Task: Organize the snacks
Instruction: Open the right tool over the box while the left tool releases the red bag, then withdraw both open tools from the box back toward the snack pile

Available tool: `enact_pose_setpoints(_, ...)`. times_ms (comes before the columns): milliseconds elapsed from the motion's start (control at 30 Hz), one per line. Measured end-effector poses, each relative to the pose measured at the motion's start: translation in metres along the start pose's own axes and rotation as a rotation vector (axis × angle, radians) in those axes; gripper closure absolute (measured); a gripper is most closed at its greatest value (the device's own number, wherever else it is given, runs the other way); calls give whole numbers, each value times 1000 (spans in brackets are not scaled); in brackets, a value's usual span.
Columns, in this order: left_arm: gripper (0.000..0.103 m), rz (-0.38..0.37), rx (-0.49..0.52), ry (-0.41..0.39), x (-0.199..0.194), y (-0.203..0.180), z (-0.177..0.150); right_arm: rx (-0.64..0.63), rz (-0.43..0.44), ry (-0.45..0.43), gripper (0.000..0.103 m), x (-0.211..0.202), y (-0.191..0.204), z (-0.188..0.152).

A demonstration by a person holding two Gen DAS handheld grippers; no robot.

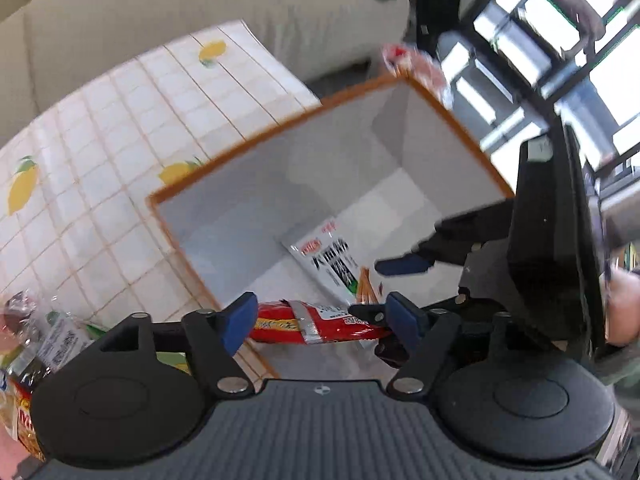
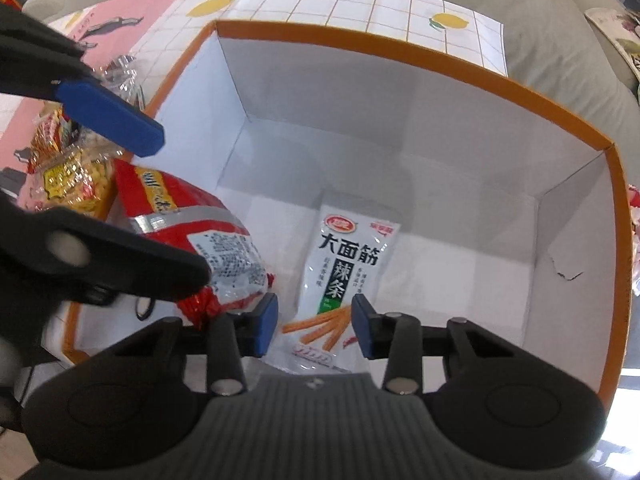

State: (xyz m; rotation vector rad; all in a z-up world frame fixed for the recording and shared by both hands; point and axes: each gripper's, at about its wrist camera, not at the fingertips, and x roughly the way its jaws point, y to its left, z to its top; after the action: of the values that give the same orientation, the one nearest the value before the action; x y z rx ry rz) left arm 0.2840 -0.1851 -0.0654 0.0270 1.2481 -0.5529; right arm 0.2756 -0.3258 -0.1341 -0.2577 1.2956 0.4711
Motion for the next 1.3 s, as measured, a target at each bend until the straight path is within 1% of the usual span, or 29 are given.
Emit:
enact_pose_setpoints(67, 23, 17, -42, -50, -14, 9, -6, 31, 1, -25, 63, -7, -1, -1)
enact_pose_setpoints(133, 23, 15, -88, -85, -24, 19, -13, 63, 7, -61, 63, -19, -4, -2)
enact_pose_setpoints(233, 25, 4, -148, -106, -30, 32, -22, 96, 12, -114, 63, -35, -3, -3)
enact_pose_setpoints(300, 30, -6, -175, -113, -29, 37, -29, 126, 17, -151, 63, -45, -3, -1)
enact_pose_setpoints(367, 34, -23, -203, -111, -26, 42, -36, 158, 51, -174, 63, -49, -3, 0)
enact_pose_setpoints(467, 42, -36, -232, -95, -19, 48, -44, 177, 105, -171, 63, -49, 1, 4)
enact_pose_setpoints(533, 46, -38, -248, -85, -14, 50, -48, 168, 106, -157, 63, -45, 7, 6)
enact_pose_setpoints(633, 50, -61, -266, -73, -9, 52, -56, 145, 81, -125, 63, -34, 16, 4)
enact_pose_setpoints(700, 57, -68, -277, -72, -7, 53, -60, 160, 105, -96, 67, -25, 16, 1)
enact_pose_setpoints(833, 58, -75, -304, -70, -5, 57, -63, 180, 133, -64, 68, -10, 21, -6)
enact_pose_setpoints(967, 58, -77, -320, -76, -4, 57, -62, 198, 126, -51, 67, -1, 25, -8)
enact_pose_setpoints(1100, 58, -72, -338, -83, -5, 58, -62, 249, 140, -55, 67, 2, 17, -7)
enact_pose_setpoints(1167, 58, -72, -343, -91, -9, 60, -64, 271, 143, -77, 67, -3, 12, -6)
enact_pose_setpoints(1233, 58, -61, -347, -105, -13, 63, -65, 330, 192, -121, 67, -14, 3, -6)
enact_pose_setpoints(1300, 58, -44, -360, -118, -16, 65, -65, 385, 261, -141, 66, -16, -1, -4)
